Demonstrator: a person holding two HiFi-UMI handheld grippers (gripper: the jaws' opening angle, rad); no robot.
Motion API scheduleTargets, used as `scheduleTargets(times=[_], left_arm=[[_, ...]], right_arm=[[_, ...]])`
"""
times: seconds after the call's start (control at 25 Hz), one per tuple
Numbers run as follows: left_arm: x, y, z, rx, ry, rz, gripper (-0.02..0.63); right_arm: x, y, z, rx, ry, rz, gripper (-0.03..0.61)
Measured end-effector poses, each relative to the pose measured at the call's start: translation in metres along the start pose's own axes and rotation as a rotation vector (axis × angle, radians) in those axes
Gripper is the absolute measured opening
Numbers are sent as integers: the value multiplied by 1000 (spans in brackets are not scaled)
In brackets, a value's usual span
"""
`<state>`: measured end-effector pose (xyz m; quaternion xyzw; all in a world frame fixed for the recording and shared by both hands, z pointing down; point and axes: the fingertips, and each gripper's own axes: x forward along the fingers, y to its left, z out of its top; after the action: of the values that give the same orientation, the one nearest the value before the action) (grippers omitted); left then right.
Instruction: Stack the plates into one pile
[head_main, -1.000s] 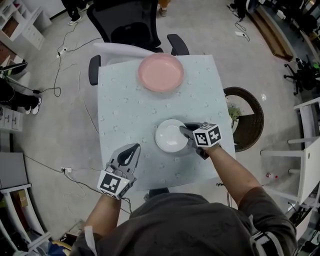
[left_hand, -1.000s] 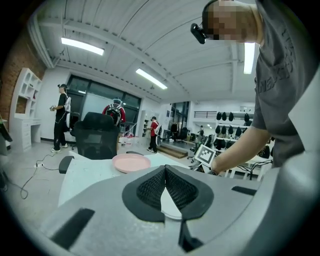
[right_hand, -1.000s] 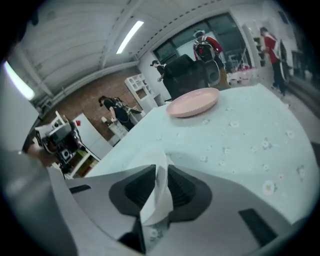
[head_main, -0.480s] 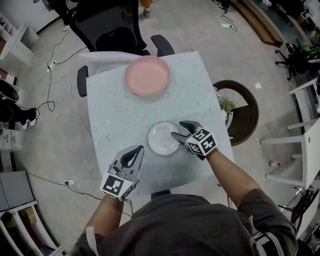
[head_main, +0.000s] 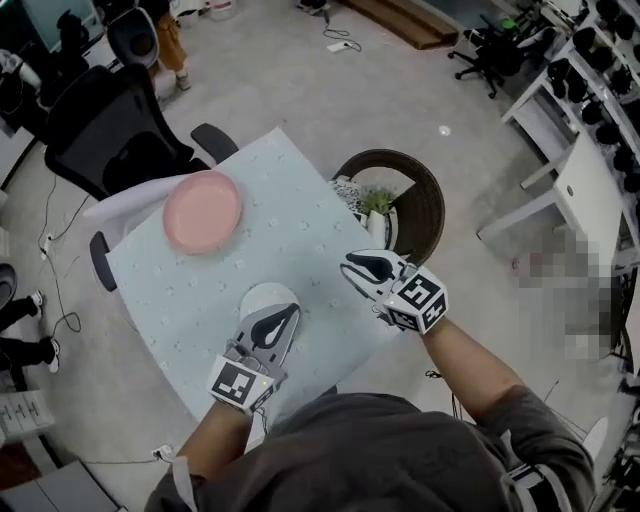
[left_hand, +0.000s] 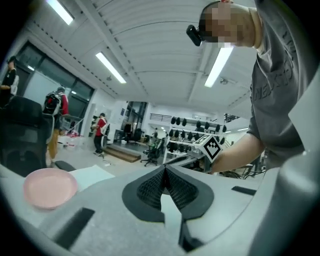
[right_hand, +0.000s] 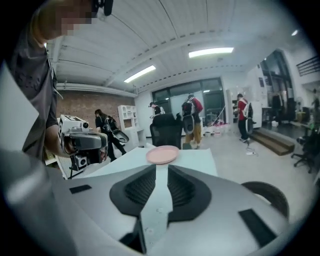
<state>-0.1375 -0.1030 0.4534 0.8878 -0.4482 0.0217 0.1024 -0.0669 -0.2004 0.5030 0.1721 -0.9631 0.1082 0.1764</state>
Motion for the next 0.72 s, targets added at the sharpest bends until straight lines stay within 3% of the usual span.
scheduleTargets(times=[0.16,0.36,0.52,0.72], left_arm=[[57,-50,22,28,-11,-184,6],[110,-147,38,62,2,-370,6],[147,-240,45,114,14,-566,6],[171,-375,49,144,39,-743,6]], right_arm=[[-107,-33,16,31,-103,-197,-6],[-255,-41,2,94,-173,-402,-6],[-380,-27,-31,145,-203,-625,-7],[-528,25,-77,182,-211,-817,-8]])
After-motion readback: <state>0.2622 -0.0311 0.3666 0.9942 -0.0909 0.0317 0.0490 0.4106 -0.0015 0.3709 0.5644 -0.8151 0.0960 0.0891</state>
